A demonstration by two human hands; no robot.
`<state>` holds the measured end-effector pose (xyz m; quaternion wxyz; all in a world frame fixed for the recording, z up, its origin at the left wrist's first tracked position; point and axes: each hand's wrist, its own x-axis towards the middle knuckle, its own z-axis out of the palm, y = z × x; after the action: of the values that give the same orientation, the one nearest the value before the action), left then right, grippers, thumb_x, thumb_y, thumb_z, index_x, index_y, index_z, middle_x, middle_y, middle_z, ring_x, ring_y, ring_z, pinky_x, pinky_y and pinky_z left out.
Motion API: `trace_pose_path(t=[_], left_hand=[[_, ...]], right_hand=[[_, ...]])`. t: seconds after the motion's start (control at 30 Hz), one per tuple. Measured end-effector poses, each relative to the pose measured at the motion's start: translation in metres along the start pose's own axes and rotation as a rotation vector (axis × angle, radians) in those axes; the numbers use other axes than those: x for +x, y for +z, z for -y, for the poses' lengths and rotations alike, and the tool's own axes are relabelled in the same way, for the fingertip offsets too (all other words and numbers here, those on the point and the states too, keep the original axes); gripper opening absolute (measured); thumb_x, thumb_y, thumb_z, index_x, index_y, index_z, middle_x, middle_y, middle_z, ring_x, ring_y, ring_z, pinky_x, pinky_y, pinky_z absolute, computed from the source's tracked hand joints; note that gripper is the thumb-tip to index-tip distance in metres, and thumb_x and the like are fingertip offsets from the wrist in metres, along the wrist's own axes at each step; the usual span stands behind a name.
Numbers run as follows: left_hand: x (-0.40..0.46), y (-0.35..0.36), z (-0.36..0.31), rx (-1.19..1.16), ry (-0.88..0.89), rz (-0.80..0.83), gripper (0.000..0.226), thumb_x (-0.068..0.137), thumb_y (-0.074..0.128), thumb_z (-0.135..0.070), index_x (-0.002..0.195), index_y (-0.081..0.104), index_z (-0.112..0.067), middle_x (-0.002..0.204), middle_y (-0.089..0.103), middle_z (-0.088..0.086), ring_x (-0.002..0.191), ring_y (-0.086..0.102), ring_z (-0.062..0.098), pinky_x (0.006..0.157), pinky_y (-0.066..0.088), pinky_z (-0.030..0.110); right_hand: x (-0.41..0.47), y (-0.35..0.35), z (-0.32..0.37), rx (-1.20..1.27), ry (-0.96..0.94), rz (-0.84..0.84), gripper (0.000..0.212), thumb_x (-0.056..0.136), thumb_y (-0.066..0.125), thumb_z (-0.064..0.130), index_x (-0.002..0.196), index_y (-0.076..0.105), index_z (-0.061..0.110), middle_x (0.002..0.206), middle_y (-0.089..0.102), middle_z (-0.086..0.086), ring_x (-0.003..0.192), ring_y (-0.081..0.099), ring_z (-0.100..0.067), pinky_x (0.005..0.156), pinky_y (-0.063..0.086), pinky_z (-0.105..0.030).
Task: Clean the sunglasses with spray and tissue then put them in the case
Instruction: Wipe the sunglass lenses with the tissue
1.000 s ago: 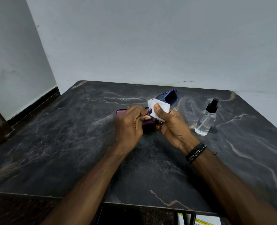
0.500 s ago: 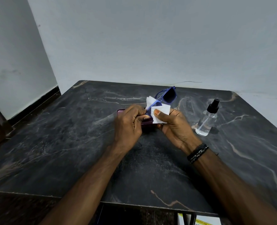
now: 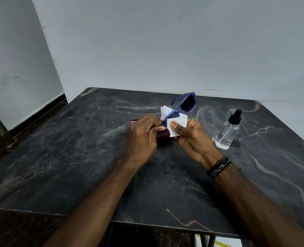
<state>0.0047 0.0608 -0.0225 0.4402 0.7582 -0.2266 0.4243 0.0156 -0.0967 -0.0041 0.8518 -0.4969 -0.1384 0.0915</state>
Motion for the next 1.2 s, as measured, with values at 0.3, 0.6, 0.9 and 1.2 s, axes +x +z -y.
trace_pose_path(t=[0.3, 0.6, 0.9, 1.2], left_hand=[[-0.001, 0.002, 0.002, 0.04, 0.02, 0.043, 0.02, 0.075, 0.066, 0.022, 0.08, 0.067, 0.003, 0.083, 0.069, 0.009, 0.076, 0.063, 0.015, 0.069, 0.049, 0.016], [0.0, -0.003, 0.0, 0.029, 0.062, 0.028, 0.03, 0.067, 0.053, 0.025, 0.082, 0.069, 0.005, 0.086, 0.07, 0.012, 0.077, 0.064, 0.018, 0.07, 0.051, 0.019], [-0.001, -0.003, -0.003, 0.054, 0.087, 0.079, 0.023, 0.074, 0.055, 0.015, 0.087, 0.071, 0.005, 0.09, 0.071, 0.014, 0.08, 0.066, 0.02, 0.072, 0.052, 0.022], [0.0, -0.007, -0.009, 0.042, 0.086, 0.056, 0.028, 0.074, 0.045, 0.005, 0.086, 0.07, 0.006, 0.094, 0.07, 0.017, 0.086, 0.065, 0.02, 0.081, 0.05, 0.017]], right_hand=[[0.0, 0.004, -0.004, -0.133, 0.004, -0.079, 0.053, 0.079, 0.069, 0.032, 0.118, 0.065, -0.004, 0.118, 0.067, -0.023, 0.105, 0.063, -0.033, 0.099, 0.047, -0.048], [0.0, -0.005, -0.005, -0.16, 0.06, 0.02, 0.065, 0.058, 0.091, 0.03, 0.107, 0.07, -0.006, 0.111, 0.068, -0.028, 0.102, 0.061, -0.037, 0.097, 0.045, -0.052], [0.0, 0.0, -0.005, -0.142, 0.039, -0.008, 0.063, 0.059, 0.089, 0.035, 0.109, 0.072, 0.001, 0.107, 0.07, -0.022, 0.095, 0.064, -0.032, 0.088, 0.049, -0.044], [-0.002, -0.001, -0.005, -0.167, 0.021, 0.014, 0.065, 0.053, 0.093, 0.029, 0.105, 0.071, -0.004, 0.106, 0.07, -0.025, 0.094, 0.067, -0.032, 0.093, 0.049, -0.046]])
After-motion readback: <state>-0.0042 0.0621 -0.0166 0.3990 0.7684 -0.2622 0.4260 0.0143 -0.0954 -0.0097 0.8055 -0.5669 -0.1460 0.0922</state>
